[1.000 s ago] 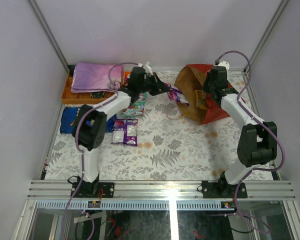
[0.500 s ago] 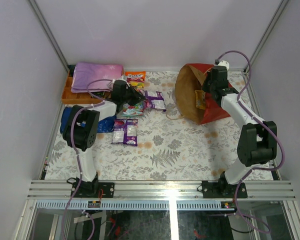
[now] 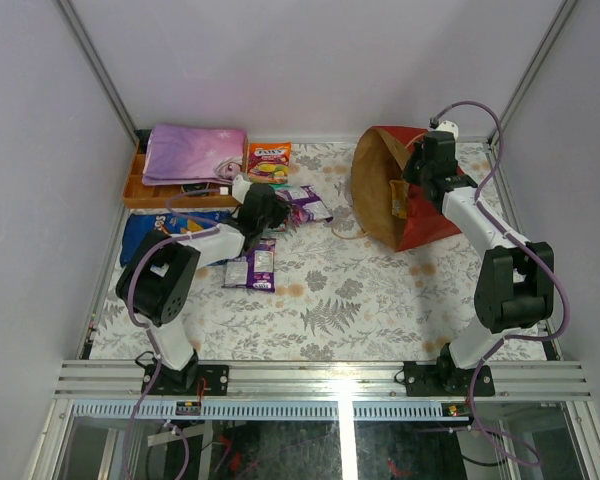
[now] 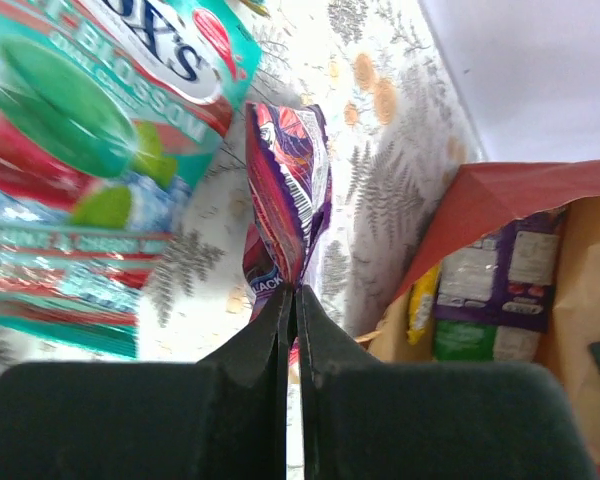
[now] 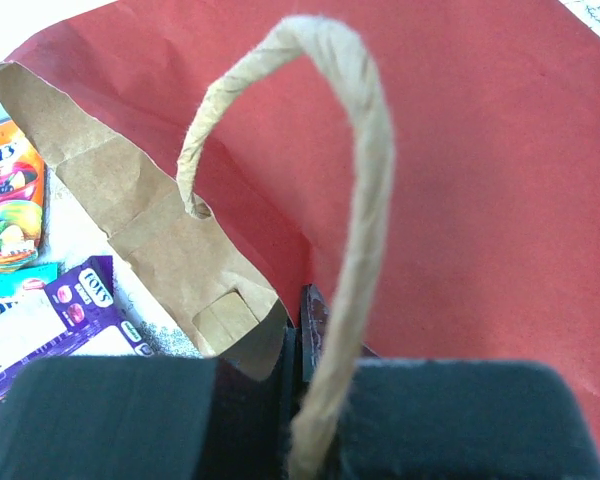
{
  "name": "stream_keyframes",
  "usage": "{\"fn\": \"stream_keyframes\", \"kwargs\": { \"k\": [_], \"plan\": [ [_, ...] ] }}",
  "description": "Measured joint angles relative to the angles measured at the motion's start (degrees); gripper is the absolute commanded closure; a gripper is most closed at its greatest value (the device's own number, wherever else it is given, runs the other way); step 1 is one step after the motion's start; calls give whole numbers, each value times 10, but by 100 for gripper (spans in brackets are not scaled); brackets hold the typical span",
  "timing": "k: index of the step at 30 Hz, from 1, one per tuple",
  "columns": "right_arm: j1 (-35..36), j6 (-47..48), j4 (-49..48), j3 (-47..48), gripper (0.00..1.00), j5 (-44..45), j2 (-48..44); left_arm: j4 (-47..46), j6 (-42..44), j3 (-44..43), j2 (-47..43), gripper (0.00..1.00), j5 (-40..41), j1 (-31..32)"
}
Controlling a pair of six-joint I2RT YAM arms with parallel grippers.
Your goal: Take the snacks out of the paper bag
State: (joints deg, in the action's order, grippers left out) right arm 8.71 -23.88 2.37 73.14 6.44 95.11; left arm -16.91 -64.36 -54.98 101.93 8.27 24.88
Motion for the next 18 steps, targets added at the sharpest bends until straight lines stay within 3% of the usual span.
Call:
{"fn": "stream_keyframes", "kwargs": {
  "k": [6, 18],
  "plan": [
    [-1, -3, -1, 0, 100, -4, 0, 49, -115, -67, 24, 100, 95, 58],
    [-2, -4, -2, 0, 100, -17, 0, 169, -284, -269, 153, 100, 236, 96]
  ]
}}
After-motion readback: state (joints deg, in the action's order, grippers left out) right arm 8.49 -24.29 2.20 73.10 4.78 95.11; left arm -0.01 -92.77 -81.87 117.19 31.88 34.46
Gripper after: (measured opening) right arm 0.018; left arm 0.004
